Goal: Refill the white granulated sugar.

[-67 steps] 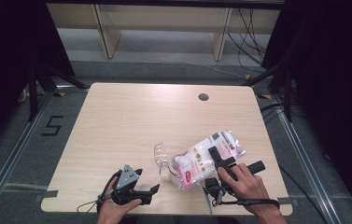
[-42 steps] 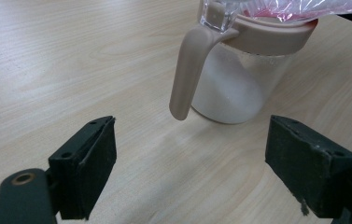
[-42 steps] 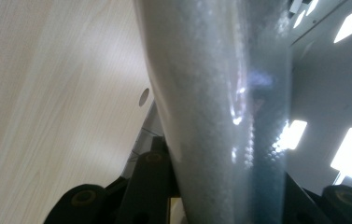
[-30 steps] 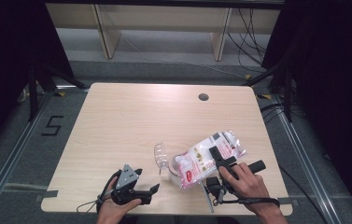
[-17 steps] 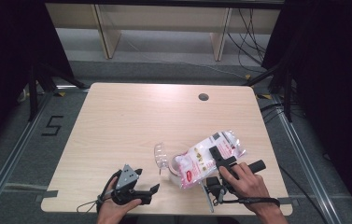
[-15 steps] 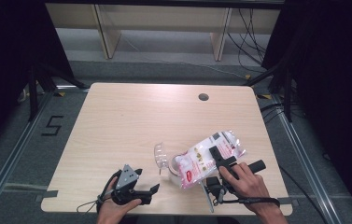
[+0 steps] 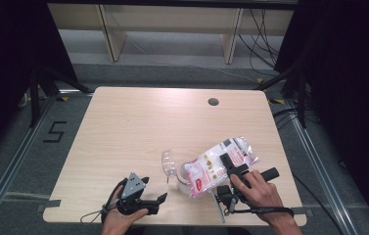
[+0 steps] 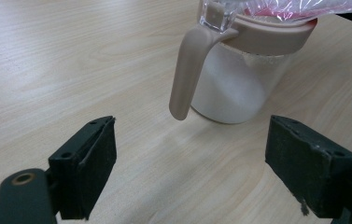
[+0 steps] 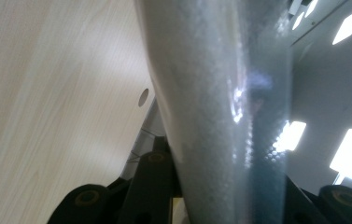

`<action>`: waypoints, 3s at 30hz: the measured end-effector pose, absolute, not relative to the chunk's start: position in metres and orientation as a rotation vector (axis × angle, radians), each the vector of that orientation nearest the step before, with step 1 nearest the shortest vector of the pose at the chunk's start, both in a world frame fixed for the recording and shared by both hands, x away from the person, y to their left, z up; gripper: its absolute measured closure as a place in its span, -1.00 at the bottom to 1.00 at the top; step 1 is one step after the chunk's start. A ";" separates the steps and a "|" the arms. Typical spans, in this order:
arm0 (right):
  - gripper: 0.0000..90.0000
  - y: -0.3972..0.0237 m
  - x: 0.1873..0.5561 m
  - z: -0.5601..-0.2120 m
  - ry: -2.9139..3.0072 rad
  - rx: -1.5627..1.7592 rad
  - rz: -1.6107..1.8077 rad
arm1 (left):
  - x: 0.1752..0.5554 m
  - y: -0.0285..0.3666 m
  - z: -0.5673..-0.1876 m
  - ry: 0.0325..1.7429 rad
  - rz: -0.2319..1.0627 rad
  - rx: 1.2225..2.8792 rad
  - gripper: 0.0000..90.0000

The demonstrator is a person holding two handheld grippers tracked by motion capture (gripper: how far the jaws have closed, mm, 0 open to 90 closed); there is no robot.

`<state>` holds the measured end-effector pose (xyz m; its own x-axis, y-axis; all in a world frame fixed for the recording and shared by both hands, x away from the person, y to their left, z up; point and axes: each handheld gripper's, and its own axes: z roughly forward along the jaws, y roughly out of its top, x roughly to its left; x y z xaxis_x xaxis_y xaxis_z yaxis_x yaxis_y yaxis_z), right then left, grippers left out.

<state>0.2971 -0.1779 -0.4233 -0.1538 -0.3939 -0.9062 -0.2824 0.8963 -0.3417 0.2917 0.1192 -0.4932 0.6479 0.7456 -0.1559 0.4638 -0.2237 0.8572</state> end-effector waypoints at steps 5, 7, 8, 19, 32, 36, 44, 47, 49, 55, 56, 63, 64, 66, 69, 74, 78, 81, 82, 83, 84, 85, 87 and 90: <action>0.80 -0.178 0.297 -0.421 1.740 -0.530 -0.112 | 0.292 0.120 -0.493 0.951 0.364 1.881 -0.64; 0.80 -0.178 0.295 -0.420 1.748 -0.515 -0.117 | 0.292 0.120 -0.493 0.952 0.364 1.880 -0.64; 0.81 -0.178 0.295 -0.420 1.749 -0.514 -0.115 | 0.292 0.120 -0.493 0.953 0.362 1.880 -0.64; 0.81 -0.180 0.294 -0.418 1.753 -0.498 -0.086 | 0.292 0.120 -0.493 0.953 0.362 1.880 -0.64; 0.82 -0.183 0.293 -0.417 1.743 -0.499 -0.059 | 0.292 0.120 -0.493 0.949 0.358 1.878 -0.64; 0.82 -0.185 0.290 -0.415 1.746 -0.475 -0.047 | 0.292 0.120 -0.493 0.950 0.359 1.878 -0.64; 0.82 -0.190 0.286 -0.414 1.750 -0.441 -0.041 | 0.292 0.120 -0.493 0.953 0.365 1.880 -0.64; 0.82 -0.189 0.287 -0.411 1.734 -0.494 -0.059 | 0.292 0.120 -0.493 0.950 0.359 1.876 -0.64; 0.82 -0.192 0.284 -0.414 1.755 -0.424 -0.040 | 0.292 0.120 -0.493 0.953 0.366 1.880 -0.64; 0.82 -0.192 0.285 -0.409 1.724 -0.489 -0.056 | 0.292 0.120 -0.493 0.953 0.365 1.881 -0.64; 0.82 -0.193 0.284 -0.409 1.735 -0.472 -0.061 | 0.292 0.120 -0.493 0.953 0.366 1.881 -0.64; 0.82 -0.194 0.283 -0.411 1.743 -0.444 -0.049 | 0.292 0.120 -0.493 0.953 0.365 1.879 -0.64; 0.82 -0.193 0.284 -0.410 1.743 -0.462 -0.057 | 0.292 0.120 -0.493 0.953 0.365 1.880 -0.64; 0.82 -0.193 0.284 -0.409 1.735 -0.477 -0.062 | 0.292 0.120 -0.493 0.952 0.366 1.881 -0.64; 0.82 -0.193 0.284 -0.411 1.744 -0.459 -0.046 | 0.292 0.120 -0.493 0.953 0.365 1.880 -0.64; 0.82 -0.192 0.284 -0.410 1.736 -0.474 -0.050 | 0.292 0.120 -0.493 0.952 0.366 1.882 -0.64; 0.82 -0.194 0.284 -0.411 1.745 -0.448 -0.046 | 0.292 0.120 -0.493 0.953 0.366 1.880 -0.64; 0.82 -0.194 0.284 -0.411 1.736 -0.470 -0.052 | 0.292 0.120 -0.493 0.954 0.363 1.879 -0.64; 0.82 -0.194 0.284 -0.411 1.738 -0.464 -0.049 | 0.291 0.119 -0.493 0.966 0.352 1.870 -0.64; 0.82 -0.194 0.285 -0.411 1.739 -0.460 -0.041 | 0.292 0.120 -0.493 0.960 0.358 1.875 -0.64; 0.83 -0.194 0.285 -0.411 1.738 -0.460 -0.040 | 0.291 0.120 -0.493 0.966 0.353 1.871 -0.64; 0.82 -0.194 0.285 -0.411 1.740 -0.459 -0.040 | 0.292 0.120 -0.493 0.960 0.359 1.875 -0.64; 0.83 -0.195 0.286 -0.411 1.745 -0.467 -0.029 | 0.292 0.120 -0.493 0.951 0.367 1.881 -0.64; 0.83 -0.197 0.287 -0.411 1.743 -0.468 -0.029 | 0.292 0.120 -0.493 0.960 0.359 1.876 -0.64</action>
<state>0.2866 -0.1965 -0.4106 -0.1496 -0.3242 -0.9341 -0.2930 0.9168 -0.2713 0.2916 0.1200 -0.4928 0.6468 0.7473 -0.1522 0.4640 -0.2272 0.8562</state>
